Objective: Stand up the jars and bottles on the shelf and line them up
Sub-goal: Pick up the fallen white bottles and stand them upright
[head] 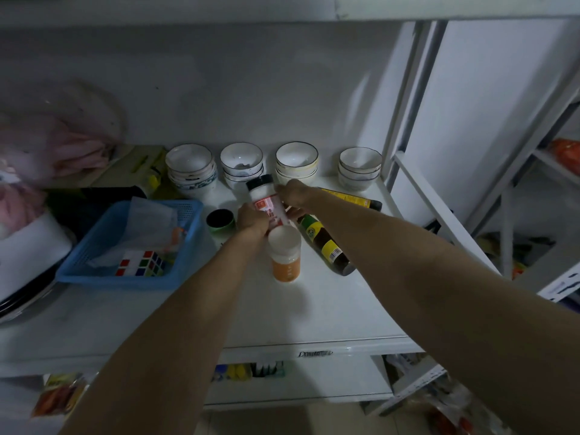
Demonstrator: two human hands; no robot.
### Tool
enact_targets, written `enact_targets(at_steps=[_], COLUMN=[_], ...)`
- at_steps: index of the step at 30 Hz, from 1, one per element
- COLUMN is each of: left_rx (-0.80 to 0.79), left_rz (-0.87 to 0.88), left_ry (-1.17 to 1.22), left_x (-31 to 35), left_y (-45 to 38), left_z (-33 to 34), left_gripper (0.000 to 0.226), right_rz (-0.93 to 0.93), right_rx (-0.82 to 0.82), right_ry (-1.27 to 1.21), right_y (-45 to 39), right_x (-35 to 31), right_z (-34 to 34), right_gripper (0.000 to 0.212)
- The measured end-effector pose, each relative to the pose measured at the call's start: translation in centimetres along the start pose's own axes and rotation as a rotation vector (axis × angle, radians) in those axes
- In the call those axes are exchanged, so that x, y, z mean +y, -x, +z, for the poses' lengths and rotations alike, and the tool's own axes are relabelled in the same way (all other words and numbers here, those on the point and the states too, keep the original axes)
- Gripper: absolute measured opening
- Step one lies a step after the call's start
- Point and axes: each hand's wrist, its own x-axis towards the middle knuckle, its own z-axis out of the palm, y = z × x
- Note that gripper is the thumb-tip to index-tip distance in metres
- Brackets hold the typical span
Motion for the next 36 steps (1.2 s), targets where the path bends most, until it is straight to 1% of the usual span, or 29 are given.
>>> enact_targets(at_steps=[2,3,6,8,10,12,13,16,18,19,20,22,23,28,30,36], left_rx=[-0.032,-0.04,-0.039,-0.039,-0.064,-0.079,-0.083,-0.084,-0.136,-0.168,-0.188,-0.185,-0.179,-0.14,-0.147,-0.153], left_rz=[0.017,0.024,0.067,0.077,0.082,0.054,0.031,0.005,-0.017,-0.033,-0.039,-0.044,-0.04,-0.039,-0.041,-0.047], left_ry=[0.088,0.108,0.129,0.092,0.072,0.028,-0.003,-0.043,-0.027,-0.001,0.034,0.083,0.095,0.065,0.074,0.055], left_x=[-0.2,-0.3,-0.8,-0.9,-0.1,0.9,1.3,2.1,2.8,3.1,3.2,3.5,3.7,3.9,3.8,4.5], left_y=[0.0,0.0,-0.6,-0.8,0.5,2.3,2.9,2.9,2.9,2.9,2.7,2.6,2.8,3.2,3.1,3.5], left_z=[-0.2,-0.4,-0.3,-0.2,-0.6,-1.2,-1.3,-1.7,-2.2,-2.5,-2.7,-3.3,-3.6,-4.4,-4.5,-4.4], left_gripper=[0.036,0.04,0.057,0.065,0.069,0.075,0.071,0.037,0.017,0.016,0.021,0.034,0.036,0.04,0.041,0.04], right_rz=[-0.002,-0.007,0.006,0.011,0.017,0.017,0.024,0.036,0.044,0.05,0.054,0.046,0.04,0.018,0.007,0.022], right_rx=[0.005,0.001,0.0,0.001,0.004,0.012,0.015,0.015,0.005,0.005,0.01,0.016,0.016,-0.002,-0.002,0.011], right_ry=[-0.081,-0.122,-0.236,-0.255,-0.22,-0.187,-0.169,-0.109,-0.073,-0.05,-0.029,-0.023,-0.034,-0.105,-0.111,-0.075], right_y=[0.1,0.4,0.2,0.2,0.1,0.0,-0.1,-0.3,-0.2,-0.1,-0.1,-0.2,-0.2,-0.3,-0.4,-0.3], right_x=[0.1,0.1,0.3,0.5,0.7,0.6,0.6,0.4,0.0,-0.2,-0.4,-0.8,-0.9,-1.2,-1.2,-1.0], right_z=[-0.1,-0.1,0.3,0.5,0.6,0.5,0.5,0.3,0.1,-0.1,-0.3,-0.5,-0.6,-0.3,-0.2,-0.3], right_gripper=[0.04,0.044,0.065,0.078,0.084,0.081,0.078,0.069,0.066,0.065,0.064,0.06,0.059,0.052,0.05,0.055])
